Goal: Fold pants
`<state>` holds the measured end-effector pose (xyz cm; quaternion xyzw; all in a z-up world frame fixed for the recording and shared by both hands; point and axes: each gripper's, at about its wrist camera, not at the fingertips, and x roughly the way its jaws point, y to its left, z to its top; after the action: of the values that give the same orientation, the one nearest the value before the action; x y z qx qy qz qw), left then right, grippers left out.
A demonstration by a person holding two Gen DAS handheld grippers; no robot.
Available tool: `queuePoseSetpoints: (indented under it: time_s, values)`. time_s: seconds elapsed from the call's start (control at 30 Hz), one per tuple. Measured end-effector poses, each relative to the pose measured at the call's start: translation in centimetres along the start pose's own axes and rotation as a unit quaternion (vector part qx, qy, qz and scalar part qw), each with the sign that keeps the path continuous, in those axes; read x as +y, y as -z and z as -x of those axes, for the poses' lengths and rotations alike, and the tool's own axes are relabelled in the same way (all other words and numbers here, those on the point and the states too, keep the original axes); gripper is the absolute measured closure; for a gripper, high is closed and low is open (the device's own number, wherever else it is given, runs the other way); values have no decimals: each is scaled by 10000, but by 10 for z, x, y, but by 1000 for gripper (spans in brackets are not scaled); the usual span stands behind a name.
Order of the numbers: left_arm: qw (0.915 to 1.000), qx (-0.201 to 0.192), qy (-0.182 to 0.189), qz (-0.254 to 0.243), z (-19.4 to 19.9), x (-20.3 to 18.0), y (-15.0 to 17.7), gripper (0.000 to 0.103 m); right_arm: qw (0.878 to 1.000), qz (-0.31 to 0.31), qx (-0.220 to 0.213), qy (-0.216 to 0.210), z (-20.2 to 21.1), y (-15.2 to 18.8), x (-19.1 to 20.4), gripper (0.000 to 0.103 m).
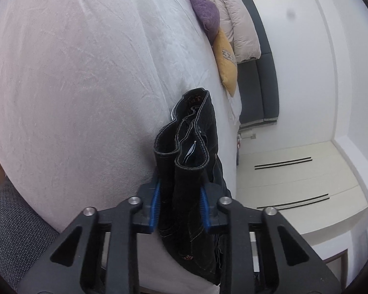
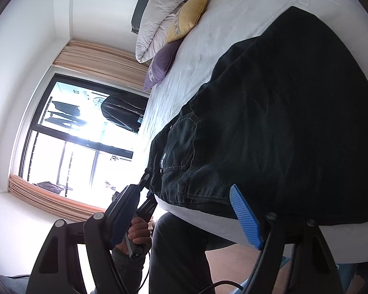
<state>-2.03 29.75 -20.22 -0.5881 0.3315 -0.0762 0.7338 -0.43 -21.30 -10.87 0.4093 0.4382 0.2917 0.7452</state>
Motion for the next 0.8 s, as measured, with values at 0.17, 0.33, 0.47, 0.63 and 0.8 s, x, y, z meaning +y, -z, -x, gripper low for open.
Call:
queuePoseSetpoints:
  time_s: [0.17, 0.33, 0.47, 0.63, 0.8]
  values:
    - [9999, -74, 69, -113, 4, -10, 1, 88, 9998, 133, 96, 100, -18, -12, 12, 24]
    - [9996, -129, 44, -230, 1, -19, -3, 90, 9986, 211, 400, 275, -52, -28, 26, 24]
    - [9971, -148, -164, -731, -5, -43, -1, 90, 9948, 330, 820, 510, -86, -47, 43, 24]
    - [9729, -79, -630, -2224, -15, -113, 21, 90, 9940, 268, 940, 496, -96, -72, 50, 21]
    - [9026, 286, -929, -4194, -60, -195, 102, 90, 9957, -38, 893, 239, -84, -105, 44, 13]
